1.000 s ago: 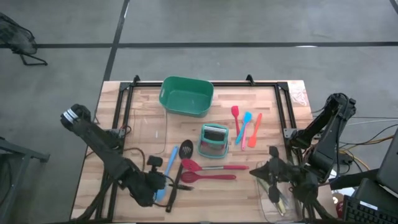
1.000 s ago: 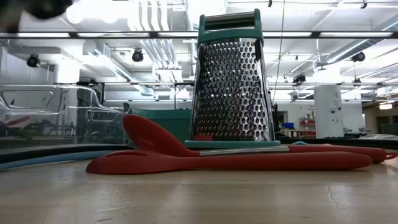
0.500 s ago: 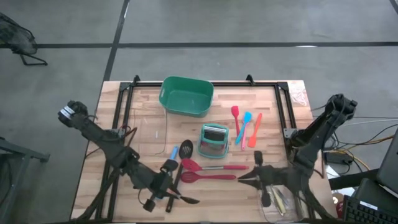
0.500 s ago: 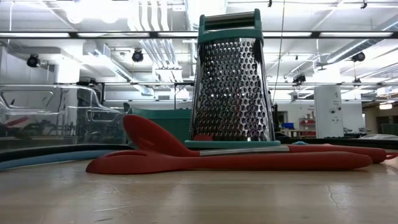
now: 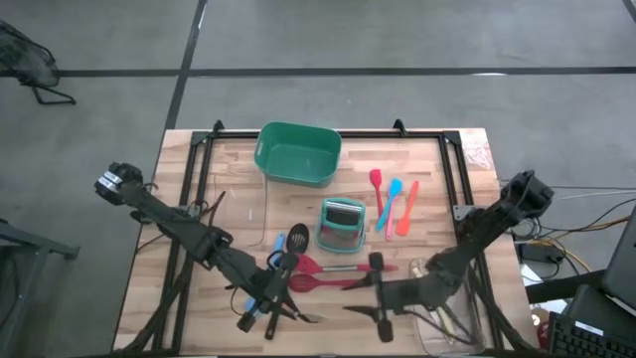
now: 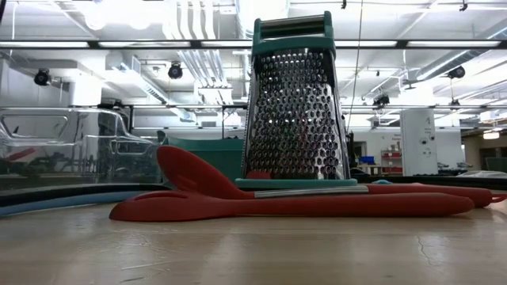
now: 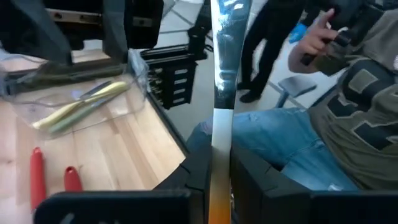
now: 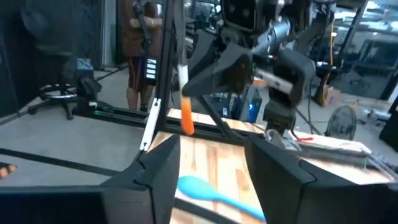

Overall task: Pick & Place Kitchen Items
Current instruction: Put the orange table knife into the bottom transparent bin

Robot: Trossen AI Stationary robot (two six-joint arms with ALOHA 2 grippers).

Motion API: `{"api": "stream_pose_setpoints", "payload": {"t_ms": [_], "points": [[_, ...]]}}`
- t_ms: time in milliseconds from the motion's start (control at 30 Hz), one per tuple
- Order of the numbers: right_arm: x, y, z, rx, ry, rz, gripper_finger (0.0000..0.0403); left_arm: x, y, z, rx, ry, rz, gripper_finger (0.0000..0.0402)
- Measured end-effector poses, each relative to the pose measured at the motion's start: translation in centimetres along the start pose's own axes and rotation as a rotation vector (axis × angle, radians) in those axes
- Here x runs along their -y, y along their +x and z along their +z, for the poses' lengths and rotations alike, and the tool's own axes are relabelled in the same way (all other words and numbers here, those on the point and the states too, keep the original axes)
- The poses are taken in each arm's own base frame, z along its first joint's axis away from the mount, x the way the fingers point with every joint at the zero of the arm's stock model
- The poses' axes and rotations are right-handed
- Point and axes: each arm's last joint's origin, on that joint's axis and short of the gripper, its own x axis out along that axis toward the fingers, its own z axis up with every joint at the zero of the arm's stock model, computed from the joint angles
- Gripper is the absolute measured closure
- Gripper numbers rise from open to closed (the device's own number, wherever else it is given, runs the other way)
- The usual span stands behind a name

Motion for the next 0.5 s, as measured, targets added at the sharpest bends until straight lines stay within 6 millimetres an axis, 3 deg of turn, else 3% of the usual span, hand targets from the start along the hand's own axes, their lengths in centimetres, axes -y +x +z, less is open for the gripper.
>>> {"api": "stream_pose_setpoints", "payload": {"t_ms": [200,500], "points": [[-0.1,3.0,0.9,0.03,-0.053,0.067,0.0207,-0.2,0.8,-0.4,-0.004,0.008,-0.014,0.0359],[-0.4,6.5,1.3,0.06,-0.082,0.135,0.0224,-0.1,1.1,-0.4,0.008,0.034,-0.039,0.0358]]}}
